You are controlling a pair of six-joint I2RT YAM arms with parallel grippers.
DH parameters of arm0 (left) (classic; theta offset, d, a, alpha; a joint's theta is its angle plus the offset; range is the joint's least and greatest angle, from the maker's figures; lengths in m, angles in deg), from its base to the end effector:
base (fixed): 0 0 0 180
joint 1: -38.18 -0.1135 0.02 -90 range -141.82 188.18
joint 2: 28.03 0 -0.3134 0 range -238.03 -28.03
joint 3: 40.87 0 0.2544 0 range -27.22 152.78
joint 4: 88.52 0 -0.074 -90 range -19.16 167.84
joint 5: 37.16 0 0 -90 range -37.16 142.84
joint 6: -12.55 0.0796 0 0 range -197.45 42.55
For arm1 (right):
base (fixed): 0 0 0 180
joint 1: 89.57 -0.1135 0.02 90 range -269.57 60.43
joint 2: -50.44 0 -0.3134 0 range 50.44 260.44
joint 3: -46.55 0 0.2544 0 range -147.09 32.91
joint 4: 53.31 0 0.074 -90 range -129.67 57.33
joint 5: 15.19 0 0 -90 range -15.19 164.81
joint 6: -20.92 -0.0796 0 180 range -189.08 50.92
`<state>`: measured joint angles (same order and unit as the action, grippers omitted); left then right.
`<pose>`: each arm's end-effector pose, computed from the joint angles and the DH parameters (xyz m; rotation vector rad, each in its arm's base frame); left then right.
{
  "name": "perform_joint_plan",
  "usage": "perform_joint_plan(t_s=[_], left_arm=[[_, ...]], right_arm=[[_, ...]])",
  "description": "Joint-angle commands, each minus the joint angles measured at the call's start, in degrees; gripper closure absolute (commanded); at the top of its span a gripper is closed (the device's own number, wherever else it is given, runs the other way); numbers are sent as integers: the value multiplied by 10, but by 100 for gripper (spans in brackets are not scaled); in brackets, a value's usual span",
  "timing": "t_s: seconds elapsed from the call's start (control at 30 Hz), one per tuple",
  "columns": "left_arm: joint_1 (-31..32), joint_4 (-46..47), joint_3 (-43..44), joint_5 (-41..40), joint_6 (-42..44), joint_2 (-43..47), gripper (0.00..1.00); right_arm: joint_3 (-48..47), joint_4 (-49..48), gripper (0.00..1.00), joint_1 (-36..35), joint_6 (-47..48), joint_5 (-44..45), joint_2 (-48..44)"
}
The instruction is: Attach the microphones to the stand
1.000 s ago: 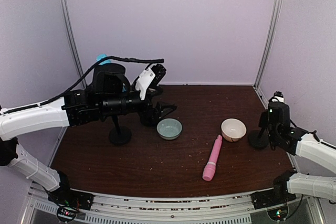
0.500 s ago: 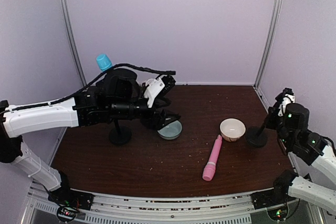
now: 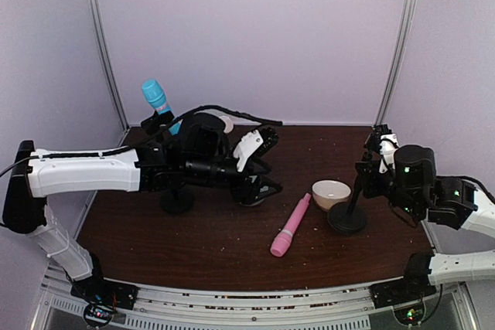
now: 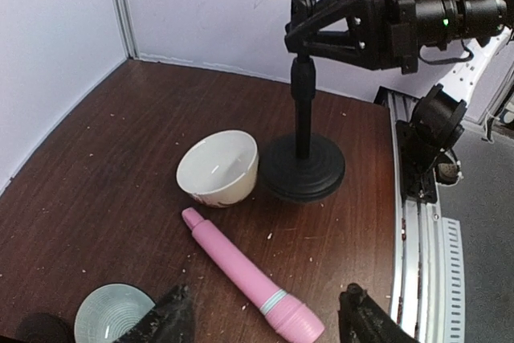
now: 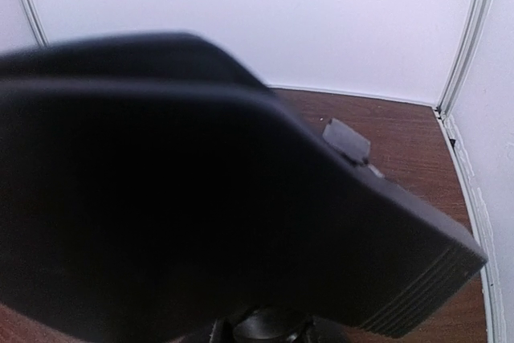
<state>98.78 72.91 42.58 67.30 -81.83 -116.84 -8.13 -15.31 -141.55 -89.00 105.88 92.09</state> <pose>0.1814 -0.3625 0.3418 1.1447 1.7744 -0.9603 0.1325 0.1028 0.3191 -0.2034 1.9409 0.2867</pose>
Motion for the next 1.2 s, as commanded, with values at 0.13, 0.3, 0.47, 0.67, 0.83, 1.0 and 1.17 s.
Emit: perform_joint_plan(t_s=[0.13,0.3,0.47,0.67,0.83,1.0,1.17], left_arm=[[7,107,-46,20,-64,-1,37],[8,98,-54,20,-60,-3,37],[8,110,-74,15,-61,-8,38],[8,128,-97,13,-64,0,38],[15,194,-150,13,-43,19,36],[55,276,-193,15,-5,27,35],[97,343,-208,-6,-20,11,34]], right_arm=[[12,-35,100,-9,-3,1,-8],[44,-44,100,-9,-12,-4,-15],[58,-47,100,-8,-16,-12,-17],[64,-45,100,-22,-29,-63,-13],[48,-77,100,-82,-6,-154,25],[13,-125,100,-117,-3,-206,47],[-23,-178,100,-119,-5,-236,67]])
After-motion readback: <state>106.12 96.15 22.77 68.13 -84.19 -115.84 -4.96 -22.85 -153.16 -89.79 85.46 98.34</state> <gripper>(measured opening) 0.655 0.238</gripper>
